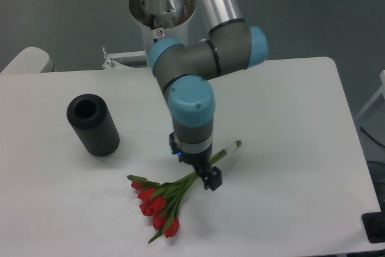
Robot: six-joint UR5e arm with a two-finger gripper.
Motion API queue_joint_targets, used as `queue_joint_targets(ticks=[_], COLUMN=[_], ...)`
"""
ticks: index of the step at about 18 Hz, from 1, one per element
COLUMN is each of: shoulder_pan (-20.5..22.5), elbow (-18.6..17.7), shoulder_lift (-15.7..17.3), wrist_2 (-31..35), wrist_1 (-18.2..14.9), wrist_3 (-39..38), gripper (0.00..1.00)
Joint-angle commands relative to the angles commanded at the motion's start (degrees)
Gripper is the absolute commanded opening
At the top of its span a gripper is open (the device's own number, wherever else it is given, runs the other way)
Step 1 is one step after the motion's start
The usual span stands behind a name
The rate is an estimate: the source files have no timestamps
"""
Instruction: Place the flowers on the table
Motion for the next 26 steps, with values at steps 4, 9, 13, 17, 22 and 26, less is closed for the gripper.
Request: queue_joint_targets(ticks=[4, 9, 13, 17, 22, 26], shoulder_pan=[2.29, 5.1, 6.42, 6.77, 6.77, 6.77], elbow=[2.72, 3.43, 3.34, 2.9, 2.73, 2.73], shoulder_lift=[1.32, 2.64, 3.78, 3.87, 3.96, 4.22], wrist_2=[-0.7, -1.05, -1.06, -1.14, -1.23, -1.67], wrist_1=[-6.33, -9.94, -11.26, -11.44, -11.44, -11.44], wrist_3=[4.04, 8.35, 9.77, 9.77, 9.77, 9.77], gripper=[1.0, 1.0, 1.0, 1.0, 1.0, 1.0])
